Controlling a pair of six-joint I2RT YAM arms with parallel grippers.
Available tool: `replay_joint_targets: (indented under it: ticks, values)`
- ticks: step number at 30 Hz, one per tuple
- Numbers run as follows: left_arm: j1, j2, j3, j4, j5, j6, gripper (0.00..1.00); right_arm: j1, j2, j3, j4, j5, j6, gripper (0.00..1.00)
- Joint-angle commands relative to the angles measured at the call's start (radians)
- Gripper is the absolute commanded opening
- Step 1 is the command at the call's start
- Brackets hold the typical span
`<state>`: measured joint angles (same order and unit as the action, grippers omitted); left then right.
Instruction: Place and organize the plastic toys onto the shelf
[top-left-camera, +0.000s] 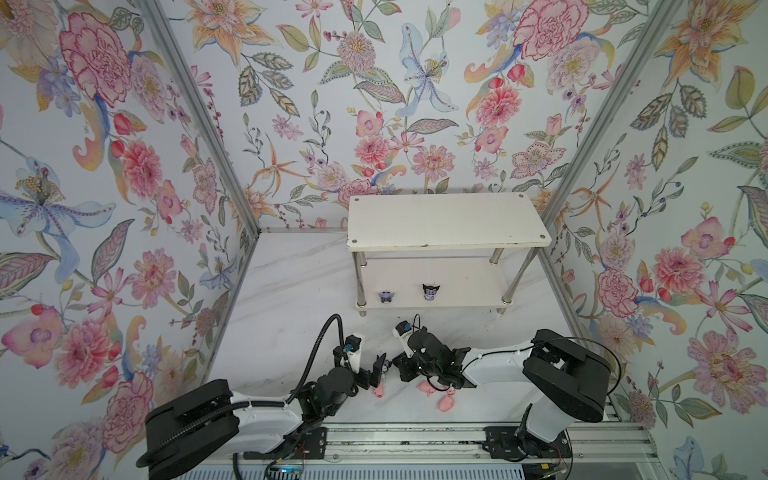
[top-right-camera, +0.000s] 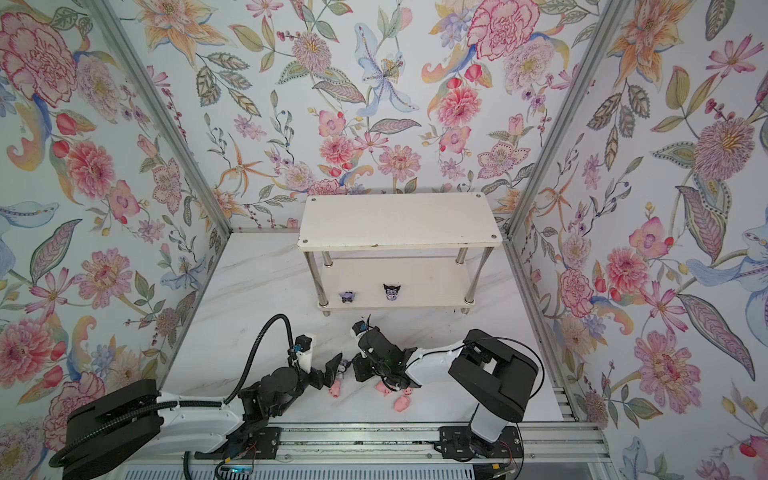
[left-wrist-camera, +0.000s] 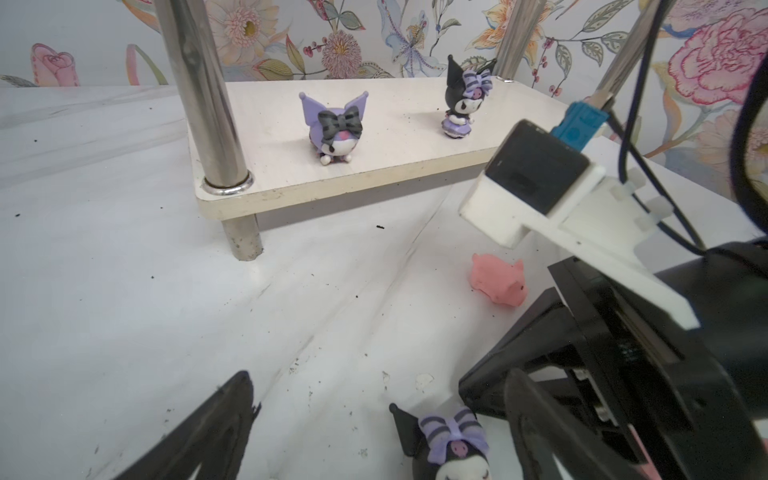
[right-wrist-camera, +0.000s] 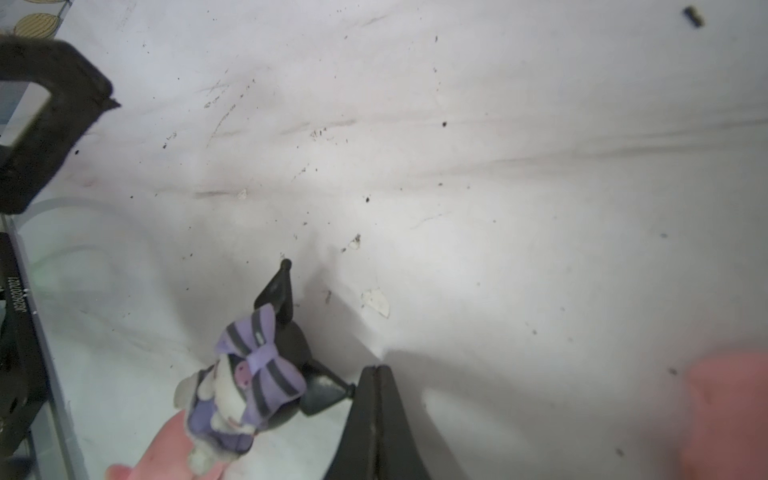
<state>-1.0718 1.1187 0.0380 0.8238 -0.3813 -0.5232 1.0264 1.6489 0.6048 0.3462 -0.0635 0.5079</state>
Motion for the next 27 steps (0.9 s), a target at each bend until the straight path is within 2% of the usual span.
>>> replay_joint_targets:
  ticks: [1, 6, 9, 19, 27]
  values:
    - [0.012, -0.046, -0.005, -0.103, 0.079, -0.053, 0.94, -0.004, -0.031, -0.043, -0.009, 0.023, 0.027, 0.06]
    - [0.007, -0.110, -0.024, -0.217, 0.099, -0.116, 0.92, -0.003, -0.090, -0.069, -0.022, 0.037, 0.028, 0.11]
    - [0.003, -0.105, -0.042, -0.222, 0.125, -0.145, 0.92, -0.003, -0.114, -0.073, -0.039, 0.047, 0.021, 0.13]
    - [-0.002, 0.131, -0.008, -0.141, 0.201, -0.184, 0.85, 0.000, -0.132, -0.080, -0.054, 0.059, 0.026, 0.18]
    - [-0.003, 0.212, 0.039, -0.115, 0.200, -0.147, 0.79, 0.000, -0.124, -0.079, -0.064, 0.064, 0.021, 0.20]
